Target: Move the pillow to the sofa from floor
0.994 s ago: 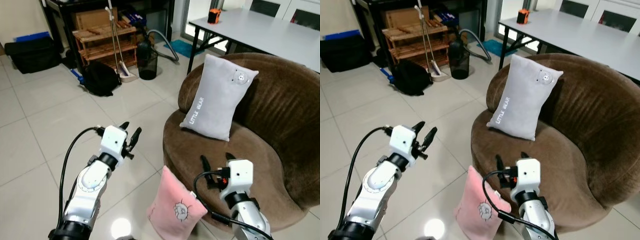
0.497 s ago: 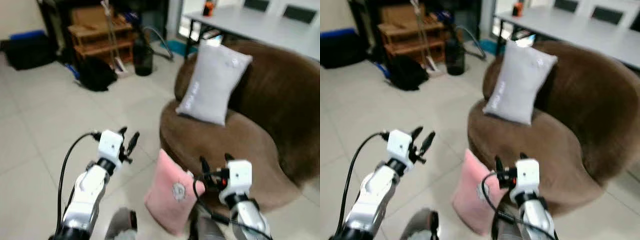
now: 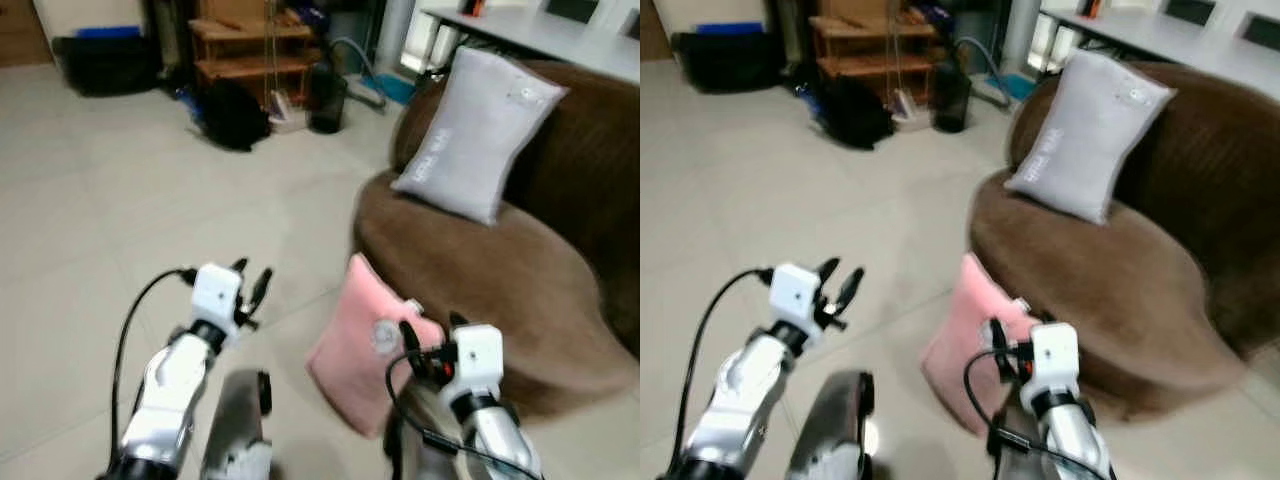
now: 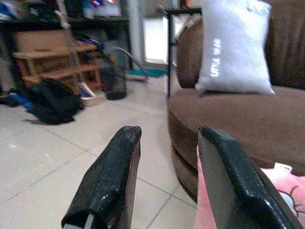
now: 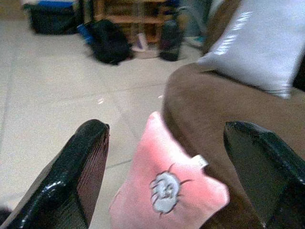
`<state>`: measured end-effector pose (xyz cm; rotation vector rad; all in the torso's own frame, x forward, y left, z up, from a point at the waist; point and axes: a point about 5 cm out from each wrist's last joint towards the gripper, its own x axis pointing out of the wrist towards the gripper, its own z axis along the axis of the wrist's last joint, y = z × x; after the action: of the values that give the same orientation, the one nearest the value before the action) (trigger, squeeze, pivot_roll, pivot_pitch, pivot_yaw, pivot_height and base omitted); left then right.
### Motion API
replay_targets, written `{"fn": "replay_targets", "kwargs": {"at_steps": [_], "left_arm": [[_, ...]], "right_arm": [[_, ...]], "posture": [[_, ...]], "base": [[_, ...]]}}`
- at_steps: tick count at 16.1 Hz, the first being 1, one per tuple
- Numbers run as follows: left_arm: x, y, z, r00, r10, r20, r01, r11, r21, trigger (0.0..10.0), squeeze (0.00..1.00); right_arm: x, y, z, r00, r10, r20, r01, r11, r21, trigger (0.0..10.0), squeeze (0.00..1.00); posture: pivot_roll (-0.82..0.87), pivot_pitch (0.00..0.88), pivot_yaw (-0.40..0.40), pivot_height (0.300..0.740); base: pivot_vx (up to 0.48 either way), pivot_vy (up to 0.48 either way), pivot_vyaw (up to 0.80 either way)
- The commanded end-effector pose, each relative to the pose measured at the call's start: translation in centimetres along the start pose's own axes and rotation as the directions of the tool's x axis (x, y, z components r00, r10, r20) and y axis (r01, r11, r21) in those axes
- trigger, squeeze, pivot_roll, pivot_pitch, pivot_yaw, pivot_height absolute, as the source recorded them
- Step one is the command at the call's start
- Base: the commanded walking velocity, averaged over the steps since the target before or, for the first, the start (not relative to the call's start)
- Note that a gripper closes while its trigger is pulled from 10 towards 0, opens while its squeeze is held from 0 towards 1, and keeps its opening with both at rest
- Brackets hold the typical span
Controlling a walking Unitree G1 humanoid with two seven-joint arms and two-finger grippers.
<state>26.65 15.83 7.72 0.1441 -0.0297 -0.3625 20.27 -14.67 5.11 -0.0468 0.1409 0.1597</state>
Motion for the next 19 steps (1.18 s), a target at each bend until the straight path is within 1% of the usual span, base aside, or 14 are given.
{"fn": "replay_targets", "kwargs": {"at_steps": [1, 8, 10, 12, 17, 19], "left_arm": [[-0.16, 0.01, -0.36, 1.000, -0.002, -0.022, 0.003, 1.000, 0.006, 10.0, 0.00], [-0.30, -0.01, -0.49, 1.000, -0.002, -0.028, 0.002, 1.000, 0.001, 10.0, 0.00], [-0.27, -0.01, -0.50, 1.000, -0.006, -0.029, 0.006, 1.000, 0.001, 10.0, 0.00], [-0.20, 0.02, -0.48, 1.000, -0.011, -0.029, 0.011, 1.000, 0.005, 10.0, 0.00], [-0.17, 0.02, -0.50, 0.999, -0.014, -0.030, 0.015, 1.000, 0.013, 10.0, 0.00], [-0.38, -0.15, -0.54, 1.000, -0.022, -0.022, 0.022, 1.000, 0.007, 10.0, 0.00]], "right_arm": [[0.06, -0.25, 0.36, 1.000, -0.007, 0.013, 0.007, 1.000, -0.008, 10.0, 0.00], [0.16, -0.43, 0.22, 1.000, -0.017, 0.002, 0.017, 1.000, -0.023, 10.0, 0.00], [0.13, -0.41, 0.06, 1.000, -0.021, -0.010, 0.020, 1.000, -0.009, 10.0, 0.00], [0.15, -0.37, 0.06, 1.000, -0.022, -0.009, 0.022, 1.000, -0.003, 10.0, 0.00], [0.28, -0.24, 0.14, 1.000, -0.014, -0.005, 0.014, 1.000, -0.014, 10.0, 0.00], [0.29, -0.07, 0.10, 1.000, -0.001, -0.007, 0.001, 1.000, -0.011, 10.0, 0.00]], "posture": [[0.05, 0.033, -0.054, 0.575], [0.05, 0.038, -0.055, 0.575], [0.05, 0.037, -0.052, 0.575], [0.05, 0.037, -0.050, 0.575], [0.05, 0.035, -0.050, 0.575], [0.05, 0.035, -0.050, 0.575]], "base": [[0.352, 0.000, 0.00], [0.370, 0.000, 0.00], [0.375, 0.000, 0.00], [0.371, 0.000, -0.79], [0.367, 0.000, 0.00], [0.000, 0.000, 0.00]]}}
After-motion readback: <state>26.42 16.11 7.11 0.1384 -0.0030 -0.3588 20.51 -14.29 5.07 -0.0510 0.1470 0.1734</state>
